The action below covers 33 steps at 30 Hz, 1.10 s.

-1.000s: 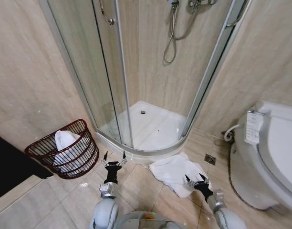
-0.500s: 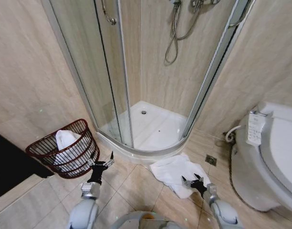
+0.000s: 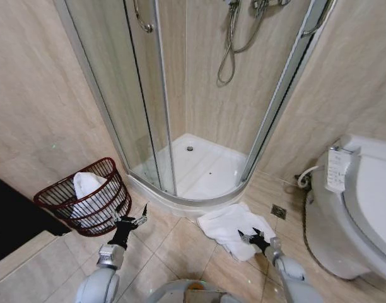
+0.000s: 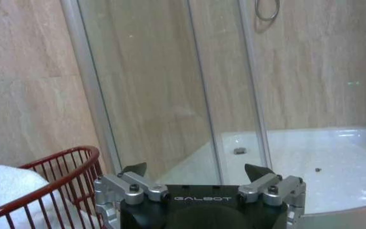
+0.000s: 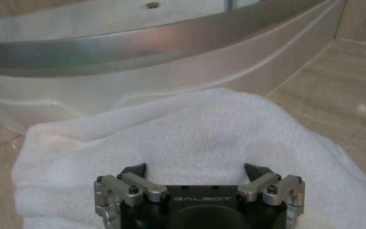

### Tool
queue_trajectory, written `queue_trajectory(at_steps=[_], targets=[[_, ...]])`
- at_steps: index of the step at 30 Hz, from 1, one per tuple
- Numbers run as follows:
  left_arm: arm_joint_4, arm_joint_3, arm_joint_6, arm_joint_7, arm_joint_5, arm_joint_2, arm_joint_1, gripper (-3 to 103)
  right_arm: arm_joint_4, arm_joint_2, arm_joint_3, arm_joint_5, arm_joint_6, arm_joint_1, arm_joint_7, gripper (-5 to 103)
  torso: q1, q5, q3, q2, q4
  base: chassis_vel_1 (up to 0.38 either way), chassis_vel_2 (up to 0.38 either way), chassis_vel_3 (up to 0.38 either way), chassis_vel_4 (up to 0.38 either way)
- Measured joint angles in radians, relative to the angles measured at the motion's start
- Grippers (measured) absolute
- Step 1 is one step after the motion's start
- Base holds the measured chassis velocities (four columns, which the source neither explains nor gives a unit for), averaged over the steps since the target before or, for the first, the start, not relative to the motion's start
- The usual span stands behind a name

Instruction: Discard the used towel into the hamper.

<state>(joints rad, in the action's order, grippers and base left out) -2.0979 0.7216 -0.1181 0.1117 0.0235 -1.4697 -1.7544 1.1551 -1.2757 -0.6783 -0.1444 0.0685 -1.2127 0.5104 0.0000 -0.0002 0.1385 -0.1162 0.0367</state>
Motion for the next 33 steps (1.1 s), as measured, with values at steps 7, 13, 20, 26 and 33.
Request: queue_trajectory(at_steps=[7, 13, 20, 26, 33], targets=[[-0.007, -0.008, -0.005, 0.001, 0.018, -0.013, 0.000, 100, -0.085, -0.003, 0.002, 0.026, -0.032, 0.046, 0.006, 100, 0.000, 0.0002, 0.000, 0.000, -0.0001, 0.000, 0.000, 0.000, 0.000], [-0.010, -0.013, -0.005, 0.001, 0.031, -0.021, 0.008, 100, -0.152, -0.011, -0.002, 0.044, -0.060, 0.087, 0.011, 100, 0.000, 0.0000, 0.000, 0.000, -0.0001, 0.000, 0.000, 0.000, 0.000], [-0.012, -0.015, -0.003, 0.001, 0.035, -0.026, 0.012, 100, -0.156, -0.021, 0.000, 0.053, -0.055, 0.099, 0.018, 102, 0.000, -0.0001, 0.000, 0.000, -0.0003, 0.000, 0.000, 0.000, 0.000], [-0.013, -0.015, -0.003, 0.000, 0.035, -0.025, 0.015, 100, -0.173, -0.032, 0.000, 0.065, -0.059, 0.106, 0.017, 84, 0.000, -0.0002, 0.000, 0.000, -0.0003, 0.000, 0.000, 0.000, 0.000], [-0.015, -0.019, 0.001, -0.001, 0.035, -0.025, 0.018, 100, -0.181, -0.034, -0.005, 0.065, -0.068, 0.106, 0.018, 57, 0.000, -0.0001, 0.000, 0.000, -0.0002, 0.000, 0.000, 0.000, 0.000]])
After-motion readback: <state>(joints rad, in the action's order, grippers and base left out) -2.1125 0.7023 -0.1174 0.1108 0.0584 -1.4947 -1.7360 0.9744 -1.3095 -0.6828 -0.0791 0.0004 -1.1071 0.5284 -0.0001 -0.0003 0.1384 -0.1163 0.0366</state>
